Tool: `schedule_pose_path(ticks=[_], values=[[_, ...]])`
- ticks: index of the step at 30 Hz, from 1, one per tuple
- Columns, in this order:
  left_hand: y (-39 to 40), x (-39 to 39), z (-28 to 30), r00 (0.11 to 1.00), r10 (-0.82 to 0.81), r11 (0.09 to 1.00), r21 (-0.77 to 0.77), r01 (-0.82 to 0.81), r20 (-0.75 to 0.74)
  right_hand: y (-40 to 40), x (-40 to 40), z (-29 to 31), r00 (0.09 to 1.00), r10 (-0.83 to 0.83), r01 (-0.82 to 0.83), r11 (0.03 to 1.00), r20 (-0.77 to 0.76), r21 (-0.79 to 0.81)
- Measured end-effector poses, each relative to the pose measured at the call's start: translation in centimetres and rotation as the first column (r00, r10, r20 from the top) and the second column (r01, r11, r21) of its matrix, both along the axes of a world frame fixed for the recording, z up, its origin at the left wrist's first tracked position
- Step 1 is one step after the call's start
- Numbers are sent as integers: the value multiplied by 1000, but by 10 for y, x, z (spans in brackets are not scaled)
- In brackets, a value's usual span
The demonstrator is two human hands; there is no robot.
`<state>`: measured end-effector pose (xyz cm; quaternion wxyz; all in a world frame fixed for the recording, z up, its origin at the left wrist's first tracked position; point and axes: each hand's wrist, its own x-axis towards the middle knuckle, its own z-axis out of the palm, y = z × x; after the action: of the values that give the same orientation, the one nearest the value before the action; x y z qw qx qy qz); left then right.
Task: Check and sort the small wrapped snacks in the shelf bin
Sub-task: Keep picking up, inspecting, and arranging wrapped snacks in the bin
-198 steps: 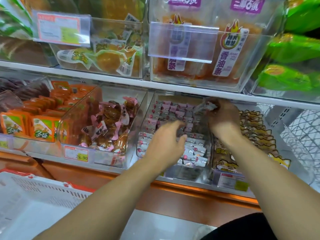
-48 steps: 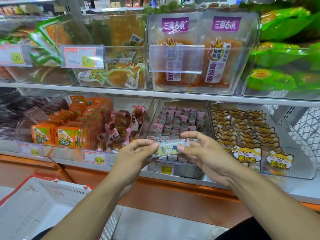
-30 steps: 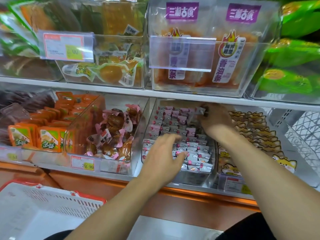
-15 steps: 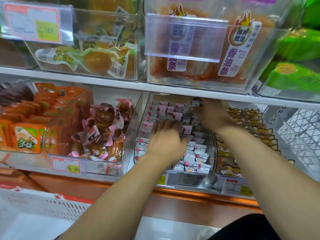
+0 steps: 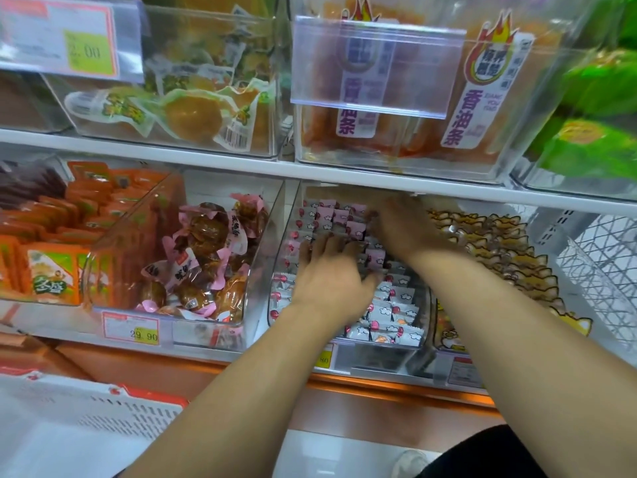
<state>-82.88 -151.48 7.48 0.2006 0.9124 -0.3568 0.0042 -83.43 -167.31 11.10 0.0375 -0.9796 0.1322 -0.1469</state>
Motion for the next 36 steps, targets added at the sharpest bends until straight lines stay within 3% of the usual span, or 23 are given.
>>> schedule_pose_path(ticks=[2,6,10,13,15,17,19,22,25,26,32,36], values=[[5,0,0,1000,-6,1000,13,6,8,3,5,-1,999,2,-4,998,36,57],[14,-1,0,1000,-14,1000,15,14,15,11,15,-7,998,7,1,990,-61,139],[25,-7,3,999,-35,999,-18,35,40,11,16,-6,995,-57,33,964,84,263],[29,-16,13,994,-39,959,-285,10,-98,16,7,3,969,-152,80,938,192,337],[33,-22,23,969,-47,830,-549,-96,-241,17,-1,10,943,-222,133,935,249,330],[40,-24,31,956,-37,702,-689,-182,-290,18,-14,17,895,-330,186,888,300,421],[52,-24,32,931,-44,605,-751,-265,-363,24,-30,23,828,-450,128,733,335,668],[72,-27,30,823,-113,528,-735,-425,-557,46,-58,26,825,-497,-93,350,269,932],[91,-33,27,682,-217,495,-681,-540,-698,72,-82,28,890,-425,-245,-145,163,959],[96,-35,27,649,-250,474,-676,-565,-718,78,-88,29,916,-377,-241,-243,138,940],[123,-43,32,574,-296,392,-645,-656,-764,99,-106,22,988,-153,-50,-386,-10,921],[132,-47,33,556,-233,469,-593,-655,-798,98,-112,19,989,105,133,-324,-104,937]])
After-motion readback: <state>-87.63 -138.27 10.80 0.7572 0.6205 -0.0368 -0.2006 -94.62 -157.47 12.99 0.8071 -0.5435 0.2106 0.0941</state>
